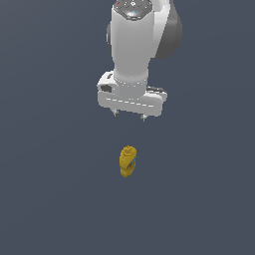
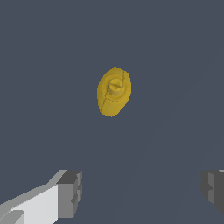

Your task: Pick up the object and move it to a goal position.

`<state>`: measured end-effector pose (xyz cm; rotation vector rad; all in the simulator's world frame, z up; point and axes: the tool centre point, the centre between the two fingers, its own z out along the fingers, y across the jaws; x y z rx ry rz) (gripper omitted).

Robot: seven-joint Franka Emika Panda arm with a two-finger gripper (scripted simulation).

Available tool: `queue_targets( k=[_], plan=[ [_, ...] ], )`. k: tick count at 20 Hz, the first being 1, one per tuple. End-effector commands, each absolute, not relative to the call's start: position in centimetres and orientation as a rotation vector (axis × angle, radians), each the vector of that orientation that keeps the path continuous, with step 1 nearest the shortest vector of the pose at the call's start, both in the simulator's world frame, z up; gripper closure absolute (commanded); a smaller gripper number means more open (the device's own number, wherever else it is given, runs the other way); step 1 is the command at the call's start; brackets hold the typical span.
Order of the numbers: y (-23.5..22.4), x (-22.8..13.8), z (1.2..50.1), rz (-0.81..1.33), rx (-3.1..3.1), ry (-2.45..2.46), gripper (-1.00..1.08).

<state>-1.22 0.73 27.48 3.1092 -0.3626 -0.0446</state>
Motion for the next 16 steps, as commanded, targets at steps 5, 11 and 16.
queue_targets(
  k=[5,11,16],
  plan=[
    [0.5,2.9,25.1,-0.023,3.073,-0.629,-0.92],
    [0.4,5.4,23.3,-0.009,3.036,-0.8,-0.92],
    [0.3,6.6,22.4,-0.002,3.015,-0.881,-0.92]
  ],
)
